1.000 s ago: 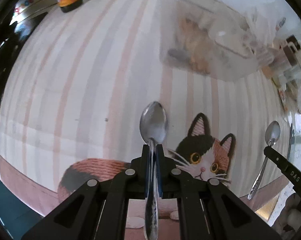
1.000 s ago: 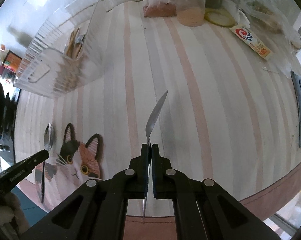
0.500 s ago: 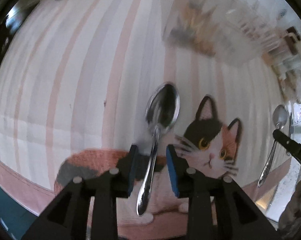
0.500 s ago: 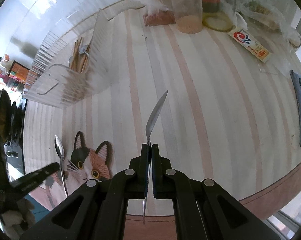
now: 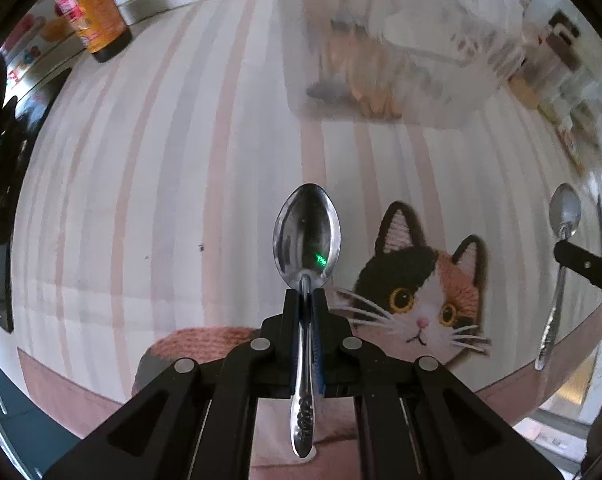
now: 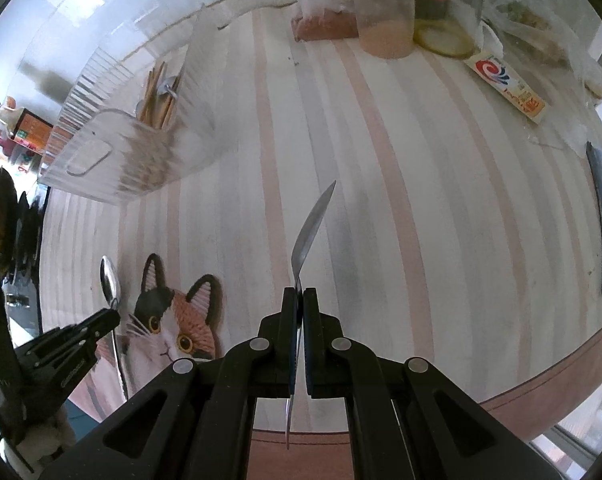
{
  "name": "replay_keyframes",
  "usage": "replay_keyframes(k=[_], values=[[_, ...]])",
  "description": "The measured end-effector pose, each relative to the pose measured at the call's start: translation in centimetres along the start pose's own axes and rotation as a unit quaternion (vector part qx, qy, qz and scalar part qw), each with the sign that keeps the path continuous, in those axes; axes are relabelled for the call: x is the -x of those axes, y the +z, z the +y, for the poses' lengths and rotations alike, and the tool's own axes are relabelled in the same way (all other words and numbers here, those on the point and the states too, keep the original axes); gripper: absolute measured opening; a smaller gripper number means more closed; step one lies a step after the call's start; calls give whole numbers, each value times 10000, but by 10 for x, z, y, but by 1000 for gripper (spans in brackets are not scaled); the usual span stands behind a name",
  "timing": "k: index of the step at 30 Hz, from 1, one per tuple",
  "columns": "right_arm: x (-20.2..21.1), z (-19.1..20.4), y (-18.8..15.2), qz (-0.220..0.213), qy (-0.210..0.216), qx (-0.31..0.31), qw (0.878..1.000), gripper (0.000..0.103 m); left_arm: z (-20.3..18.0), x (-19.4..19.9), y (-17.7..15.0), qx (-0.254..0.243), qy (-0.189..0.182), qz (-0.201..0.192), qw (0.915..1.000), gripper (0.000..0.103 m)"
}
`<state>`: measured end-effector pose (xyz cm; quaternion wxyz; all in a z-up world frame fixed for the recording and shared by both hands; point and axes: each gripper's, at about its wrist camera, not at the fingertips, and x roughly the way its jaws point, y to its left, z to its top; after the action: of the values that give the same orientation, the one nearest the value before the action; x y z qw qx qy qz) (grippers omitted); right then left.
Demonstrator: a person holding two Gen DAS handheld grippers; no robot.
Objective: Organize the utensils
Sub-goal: 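Lift and carry both held spoons over the clear basket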
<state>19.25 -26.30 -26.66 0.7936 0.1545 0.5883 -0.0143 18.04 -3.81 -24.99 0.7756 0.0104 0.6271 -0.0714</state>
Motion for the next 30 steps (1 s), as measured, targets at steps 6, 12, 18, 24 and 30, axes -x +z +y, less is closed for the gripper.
replay_keyframes(k=[6, 12, 18, 24, 30], values=[[12, -3, 5, -132, 81, -64, 9999, 3, 14, 47, 10, 196, -111, -332, 9992, 4], [29, -3, 11, -271, 221, -74, 9994, 3, 14, 94, 19, 212, -187, -917, 9954, 4], [65, 12, 24, -590, 451, 59, 9972, 3, -5, 126, 47, 155, -357, -1413, 9892, 4], [101, 37, 49, -940, 675, 308, 9928, 3, -18, 154, 78, 75, -438, -1765, 9833, 4], [123, 68, 94, -1237, 815, 561, 9874, 3, -28, 165, 120, 13, -389, -1950, 9800, 4]])
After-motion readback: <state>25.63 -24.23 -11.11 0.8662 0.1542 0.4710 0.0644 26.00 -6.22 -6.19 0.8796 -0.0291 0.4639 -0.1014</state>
